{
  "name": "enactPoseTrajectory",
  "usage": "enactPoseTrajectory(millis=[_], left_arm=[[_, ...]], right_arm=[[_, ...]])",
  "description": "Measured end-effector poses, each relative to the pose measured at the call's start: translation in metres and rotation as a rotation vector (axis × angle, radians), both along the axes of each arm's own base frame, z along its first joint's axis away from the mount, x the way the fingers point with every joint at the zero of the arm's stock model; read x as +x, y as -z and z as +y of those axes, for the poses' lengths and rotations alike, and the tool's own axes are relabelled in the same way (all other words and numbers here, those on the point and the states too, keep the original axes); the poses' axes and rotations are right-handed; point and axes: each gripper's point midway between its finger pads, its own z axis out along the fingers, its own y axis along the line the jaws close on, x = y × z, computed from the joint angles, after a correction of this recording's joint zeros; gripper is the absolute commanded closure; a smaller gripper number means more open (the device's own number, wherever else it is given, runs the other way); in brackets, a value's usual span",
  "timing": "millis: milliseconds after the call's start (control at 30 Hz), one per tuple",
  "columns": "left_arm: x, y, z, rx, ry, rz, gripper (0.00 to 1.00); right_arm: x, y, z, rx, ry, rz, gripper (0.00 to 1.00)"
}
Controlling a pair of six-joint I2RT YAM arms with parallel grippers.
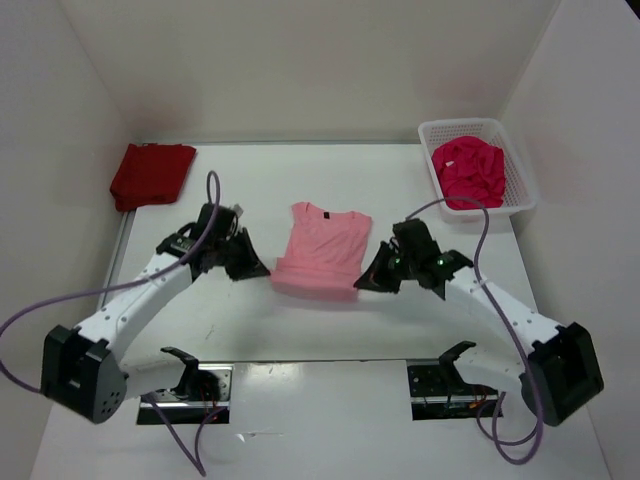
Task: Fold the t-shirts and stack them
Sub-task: Fold the long partially folded tshirt into a neat square
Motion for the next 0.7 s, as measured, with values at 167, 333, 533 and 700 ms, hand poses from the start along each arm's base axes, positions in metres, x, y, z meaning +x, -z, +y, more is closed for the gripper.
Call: enactPoseTrajectory(millis=[167,333,533,700], left_arm=[[0.101,-0.043,-0.015,0.001,-0.021,-0.157,1.00],[0.199,-0.032,-0.038,0.025,-0.027,-0.206,1.00],[0.273,0.023,-0.055,0.080,-0.019,-0.187,0.96],[0.286,0.059,-0.055,0.112,-0.020,-0.143,0.79]], right_arm=[[0.096,-0.031,-0.015,-0.043,0.059,-0.099,1.00],[0.180,-0.030,-0.035,-0.102,0.093,-0.148,1.00],[0.235,0.022,-0.059,-0.192,0.108,-0.089,1.00],[0.249,0.058,-0.064,-0.237,0.094,-0.029,0.74]])
